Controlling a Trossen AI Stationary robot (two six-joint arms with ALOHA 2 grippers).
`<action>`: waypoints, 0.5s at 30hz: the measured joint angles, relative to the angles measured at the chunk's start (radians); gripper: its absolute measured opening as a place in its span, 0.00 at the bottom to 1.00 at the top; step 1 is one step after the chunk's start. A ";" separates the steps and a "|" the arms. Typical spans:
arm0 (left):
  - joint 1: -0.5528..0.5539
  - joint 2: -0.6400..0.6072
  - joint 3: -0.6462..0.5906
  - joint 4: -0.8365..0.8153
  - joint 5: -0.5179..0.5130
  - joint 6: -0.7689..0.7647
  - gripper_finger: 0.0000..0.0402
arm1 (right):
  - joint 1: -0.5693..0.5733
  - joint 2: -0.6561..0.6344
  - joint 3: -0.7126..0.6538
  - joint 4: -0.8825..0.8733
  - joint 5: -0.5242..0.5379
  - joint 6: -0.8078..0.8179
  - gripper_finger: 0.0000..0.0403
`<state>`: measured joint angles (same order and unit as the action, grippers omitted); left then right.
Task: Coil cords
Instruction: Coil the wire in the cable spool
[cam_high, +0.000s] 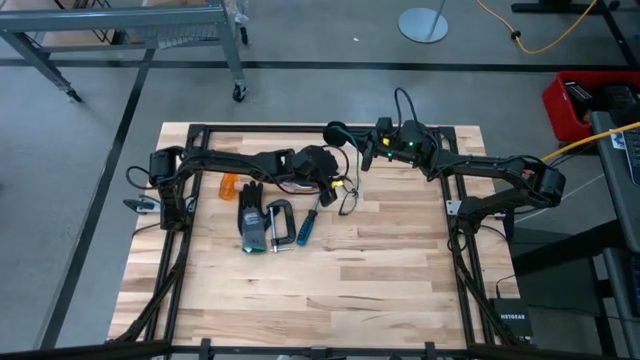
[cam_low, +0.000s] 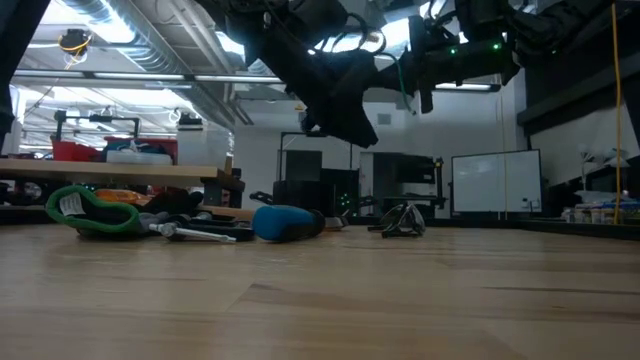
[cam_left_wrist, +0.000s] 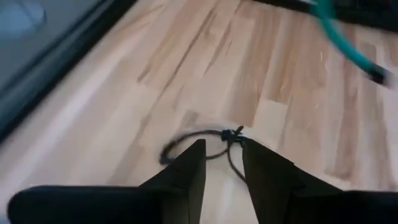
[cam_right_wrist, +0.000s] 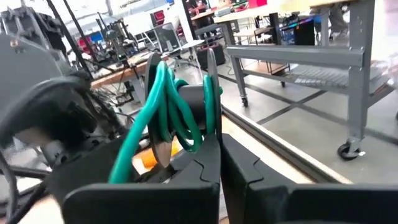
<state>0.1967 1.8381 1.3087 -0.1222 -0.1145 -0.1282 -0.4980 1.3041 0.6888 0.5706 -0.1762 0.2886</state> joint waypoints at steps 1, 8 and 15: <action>-0.001 0.000 0.000 -0.004 0.000 -0.047 0.25 | 0.000 0.000 0.000 -0.001 0.001 -0.020 0.00; -0.014 0.000 0.000 0.030 0.000 -0.132 0.25 | 0.000 0.000 0.000 -0.006 0.009 -0.096 0.00; -0.026 0.000 0.000 0.123 -0.001 -0.162 0.25 | 0.000 0.000 0.000 -0.026 0.010 -0.203 0.00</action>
<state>0.1707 1.8381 1.3087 0.0011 -0.1152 -0.2903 -0.4980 1.3045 0.6887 0.5442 -0.1658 0.0859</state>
